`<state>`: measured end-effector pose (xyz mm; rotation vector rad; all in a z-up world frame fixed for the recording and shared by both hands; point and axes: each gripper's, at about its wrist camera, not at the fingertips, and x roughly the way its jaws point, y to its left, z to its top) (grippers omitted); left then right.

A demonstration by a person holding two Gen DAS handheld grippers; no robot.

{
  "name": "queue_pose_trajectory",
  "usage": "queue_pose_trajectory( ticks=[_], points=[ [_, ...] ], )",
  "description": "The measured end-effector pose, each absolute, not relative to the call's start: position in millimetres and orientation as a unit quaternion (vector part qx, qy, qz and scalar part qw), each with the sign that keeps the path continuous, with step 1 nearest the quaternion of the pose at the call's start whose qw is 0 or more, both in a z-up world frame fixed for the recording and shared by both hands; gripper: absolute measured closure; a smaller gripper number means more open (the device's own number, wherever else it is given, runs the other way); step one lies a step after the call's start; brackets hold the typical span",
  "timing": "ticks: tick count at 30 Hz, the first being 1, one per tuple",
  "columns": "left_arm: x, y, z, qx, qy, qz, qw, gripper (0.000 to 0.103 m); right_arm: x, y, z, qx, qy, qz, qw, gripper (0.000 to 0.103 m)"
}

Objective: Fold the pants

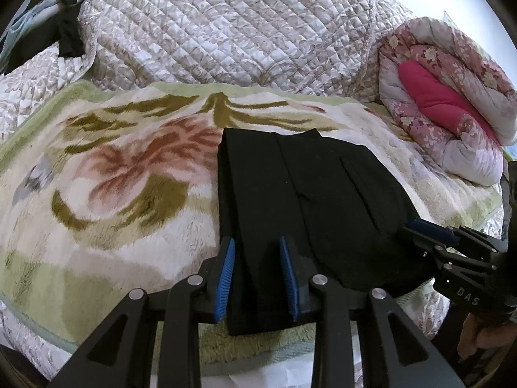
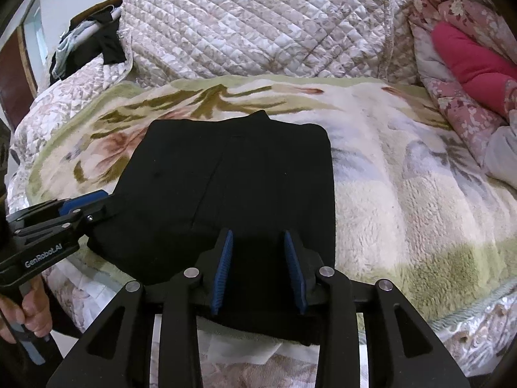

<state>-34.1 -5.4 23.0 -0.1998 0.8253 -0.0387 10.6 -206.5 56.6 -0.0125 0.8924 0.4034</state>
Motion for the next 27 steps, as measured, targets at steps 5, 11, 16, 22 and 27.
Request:
queue_pose_trajectory(
  ticks=[5, 11, 16, 22, 27],
  points=[
    [-38, -4, 29, -0.103, 0.397, -0.023, 0.912, 0.075, 2, -202, 69, 0.001, 0.401, 0.219, 0.889, 0.067],
    [-45, -1, 24, -0.109, 0.401, -0.026, 0.909, 0.075, 3, -194, 56, -0.02, 0.423, 0.237, 0.874, 0.066],
    [-46, 5, 26, -0.117, 0.401, -0.033, 0.908, 0.075, 12, -212, 60, 0.014, 0.422, 0.229, 0.877, 0.056],
    [-28, 13, 33, -0.119, 0.408, -0.045, 0.904, 0.075, 28, -231, 71, 0.051, 0.423, 0.223, 0.877, 0.051],
    [-1, 22, 42, -0.129, 0.4, -0.063, 0.905, 0.067, 64, -247, 67, 0.102, 0.457, 0.24, 0.85, 0.046]
  ],
)
